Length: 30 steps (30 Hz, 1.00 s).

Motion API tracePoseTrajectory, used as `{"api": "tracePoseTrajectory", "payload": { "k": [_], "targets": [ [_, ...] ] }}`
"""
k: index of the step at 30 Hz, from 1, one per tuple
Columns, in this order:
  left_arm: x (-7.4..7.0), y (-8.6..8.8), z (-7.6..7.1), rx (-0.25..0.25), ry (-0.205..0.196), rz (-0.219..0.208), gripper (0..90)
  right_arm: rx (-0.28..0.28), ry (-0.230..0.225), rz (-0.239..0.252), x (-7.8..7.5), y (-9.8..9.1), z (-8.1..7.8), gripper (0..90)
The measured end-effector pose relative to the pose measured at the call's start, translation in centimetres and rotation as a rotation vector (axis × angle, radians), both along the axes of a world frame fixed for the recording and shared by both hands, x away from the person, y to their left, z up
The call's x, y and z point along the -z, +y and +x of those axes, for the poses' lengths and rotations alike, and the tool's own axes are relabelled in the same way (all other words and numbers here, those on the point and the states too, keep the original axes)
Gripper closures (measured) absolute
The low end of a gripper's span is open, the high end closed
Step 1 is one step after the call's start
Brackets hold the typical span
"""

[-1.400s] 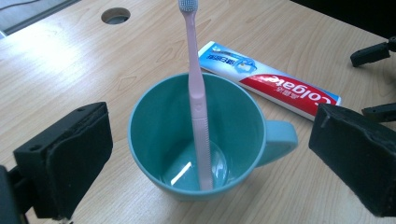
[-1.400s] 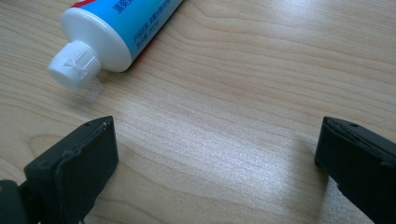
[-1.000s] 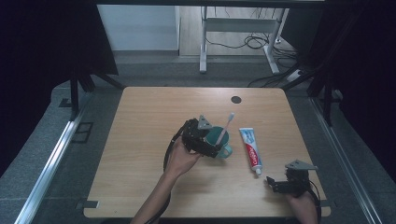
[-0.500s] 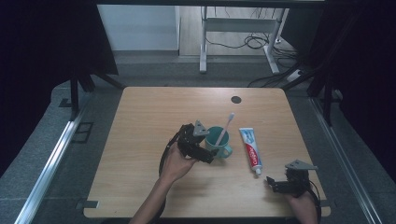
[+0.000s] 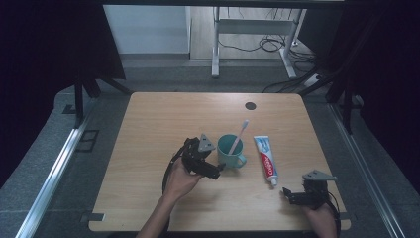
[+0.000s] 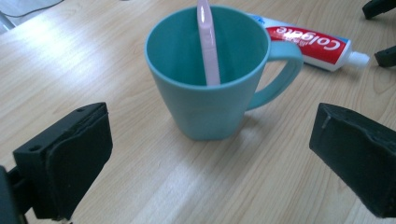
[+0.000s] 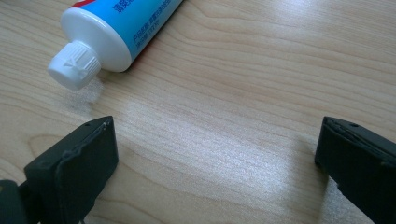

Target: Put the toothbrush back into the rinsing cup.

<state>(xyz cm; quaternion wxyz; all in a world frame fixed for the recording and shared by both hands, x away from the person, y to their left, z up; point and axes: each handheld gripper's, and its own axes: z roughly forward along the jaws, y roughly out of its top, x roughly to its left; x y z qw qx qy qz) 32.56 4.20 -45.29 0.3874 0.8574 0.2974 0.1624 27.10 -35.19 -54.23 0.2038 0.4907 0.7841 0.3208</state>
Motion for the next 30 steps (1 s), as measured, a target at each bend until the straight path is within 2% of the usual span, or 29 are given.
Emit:
{"api": "tracePoseTrajectory", "payload": {
  "k": [20, 27, 30],
  "targets": [
    [2.4, 2.7, -1.5, -0.044, 0.011, 0.006, 0.0, 0.000, 0.001, 0.000, 0.0, 0.0, 0.0, 0.0],
    [3.7, 3.8, -2.1, -0.058, 0.032, -0.001, 0.0, -0.001, 0.000, -0.001, 0.0, 0.0, 0.0, 0.0],
    [4.3, 4.3, -2.3, -0.068, 0.045, -0.022, 0.0, -0.001, 0.000, -0.001, 0.0, 0.0, 0.0, 0.0]
  ]
}}
